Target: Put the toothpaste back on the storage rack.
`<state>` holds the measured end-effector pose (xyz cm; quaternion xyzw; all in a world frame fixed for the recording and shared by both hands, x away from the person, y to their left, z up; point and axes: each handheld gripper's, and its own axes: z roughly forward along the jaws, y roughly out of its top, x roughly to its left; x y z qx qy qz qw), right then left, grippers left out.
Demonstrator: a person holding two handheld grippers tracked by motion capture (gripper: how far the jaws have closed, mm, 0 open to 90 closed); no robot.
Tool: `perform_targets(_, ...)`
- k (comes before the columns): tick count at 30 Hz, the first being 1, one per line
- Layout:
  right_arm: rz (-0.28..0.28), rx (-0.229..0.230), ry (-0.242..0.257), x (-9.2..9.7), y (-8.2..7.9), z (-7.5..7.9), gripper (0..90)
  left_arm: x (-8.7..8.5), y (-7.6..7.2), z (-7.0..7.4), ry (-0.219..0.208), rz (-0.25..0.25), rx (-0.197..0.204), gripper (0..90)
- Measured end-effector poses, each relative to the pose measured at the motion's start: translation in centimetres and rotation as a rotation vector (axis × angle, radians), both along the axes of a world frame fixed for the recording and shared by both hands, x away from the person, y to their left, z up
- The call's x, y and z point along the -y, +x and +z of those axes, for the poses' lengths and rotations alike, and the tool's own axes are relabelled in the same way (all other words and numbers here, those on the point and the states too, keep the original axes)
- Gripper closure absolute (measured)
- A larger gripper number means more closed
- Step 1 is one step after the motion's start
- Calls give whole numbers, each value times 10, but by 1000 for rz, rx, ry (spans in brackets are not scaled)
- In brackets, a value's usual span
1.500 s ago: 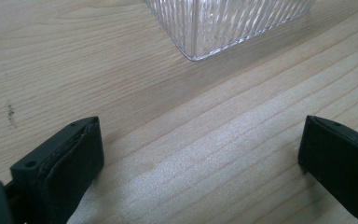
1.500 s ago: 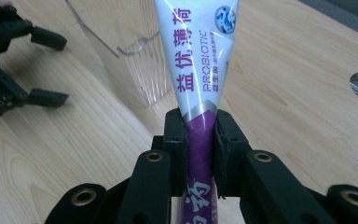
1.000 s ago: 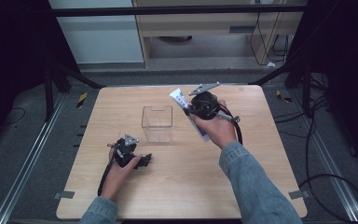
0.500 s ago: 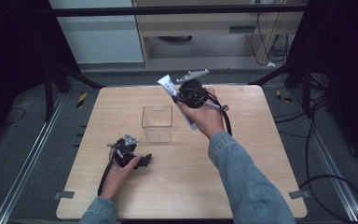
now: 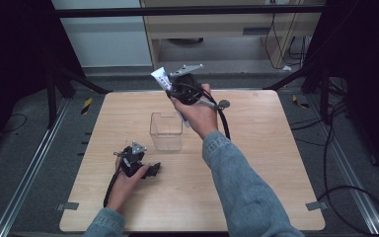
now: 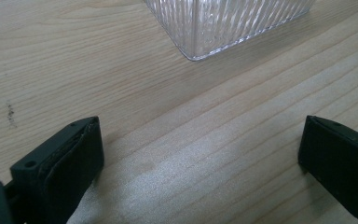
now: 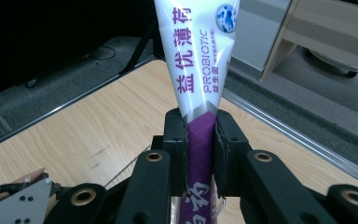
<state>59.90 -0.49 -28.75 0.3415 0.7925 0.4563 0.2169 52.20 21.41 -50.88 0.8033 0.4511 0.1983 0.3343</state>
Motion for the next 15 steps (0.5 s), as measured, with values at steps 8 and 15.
perform_targets(8, 7, 16, 7, -10, 1, 2, 774, 0, 0, 0, 0, 0, 0, 0)
perform_targets(15, 6, 21, 20, -15, 2, -2, 774, 0, 0, 0, 0, -1, 0, 0)
